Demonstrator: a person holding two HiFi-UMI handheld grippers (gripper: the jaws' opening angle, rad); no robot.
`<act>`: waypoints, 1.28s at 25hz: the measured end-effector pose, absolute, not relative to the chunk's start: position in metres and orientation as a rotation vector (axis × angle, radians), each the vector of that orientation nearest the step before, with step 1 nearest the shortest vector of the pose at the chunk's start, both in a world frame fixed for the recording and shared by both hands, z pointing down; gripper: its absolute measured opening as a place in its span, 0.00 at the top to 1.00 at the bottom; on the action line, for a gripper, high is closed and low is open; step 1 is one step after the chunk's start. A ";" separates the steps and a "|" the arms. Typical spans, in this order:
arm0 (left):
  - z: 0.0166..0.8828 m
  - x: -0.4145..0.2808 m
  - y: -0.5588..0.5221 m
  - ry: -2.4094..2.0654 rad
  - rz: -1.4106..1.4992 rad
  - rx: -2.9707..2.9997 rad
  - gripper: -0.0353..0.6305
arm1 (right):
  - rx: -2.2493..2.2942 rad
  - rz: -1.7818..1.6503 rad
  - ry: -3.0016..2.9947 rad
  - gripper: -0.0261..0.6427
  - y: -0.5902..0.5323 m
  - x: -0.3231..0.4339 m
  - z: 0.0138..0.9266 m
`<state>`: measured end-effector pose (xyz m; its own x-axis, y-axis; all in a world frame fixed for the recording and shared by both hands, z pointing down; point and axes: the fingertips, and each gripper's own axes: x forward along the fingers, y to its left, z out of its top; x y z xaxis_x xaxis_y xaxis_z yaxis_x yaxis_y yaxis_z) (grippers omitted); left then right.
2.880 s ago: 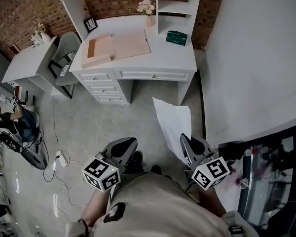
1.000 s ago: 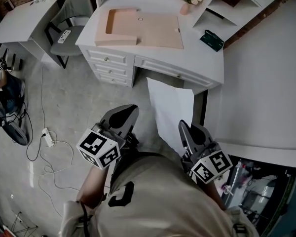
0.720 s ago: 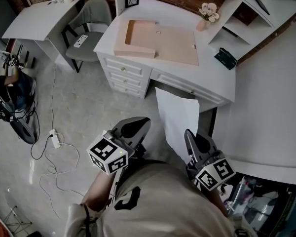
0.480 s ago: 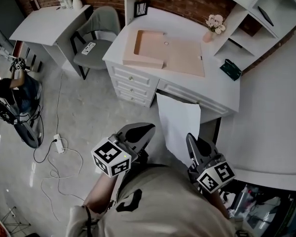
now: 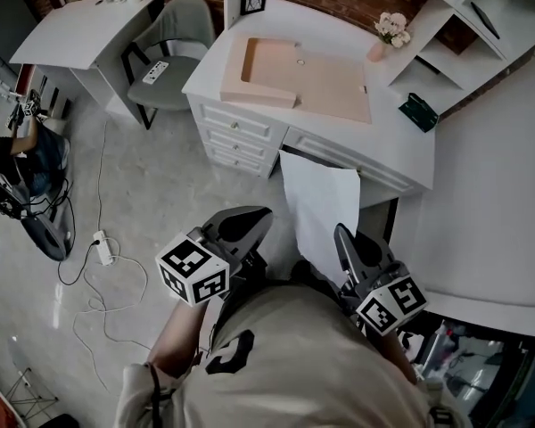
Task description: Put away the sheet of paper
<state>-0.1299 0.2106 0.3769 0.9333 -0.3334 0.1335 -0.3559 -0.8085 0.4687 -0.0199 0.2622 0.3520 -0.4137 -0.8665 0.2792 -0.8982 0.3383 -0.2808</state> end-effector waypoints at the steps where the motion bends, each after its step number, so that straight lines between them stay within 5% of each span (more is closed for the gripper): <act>1: 0.377 -0.128 0.211 -0.484 0.062 2.587 0.92 | 1.654 0.610 -2.504 0.92 0.262 -0.019 0.352; 18: 0.392 -0.053 0.235 -0.290 0.243 2.602 0.92 | 1.679 0.677 -2.528 0.92 0.254 0.030 0.366; 32: 0.387 0.006 0.360 0.716 0.534 2.636 0.92 | 1.825 0.727 -2.451 0.92 0.258 0.072 0.374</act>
<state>0.0058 0.3599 0.3873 0.8005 0.5392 0.2617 0.4046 -0.8083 0.4277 0.0722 0.2579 0.3743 -0.3249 -0.9066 0.2694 -0.9069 0.2178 -0.3608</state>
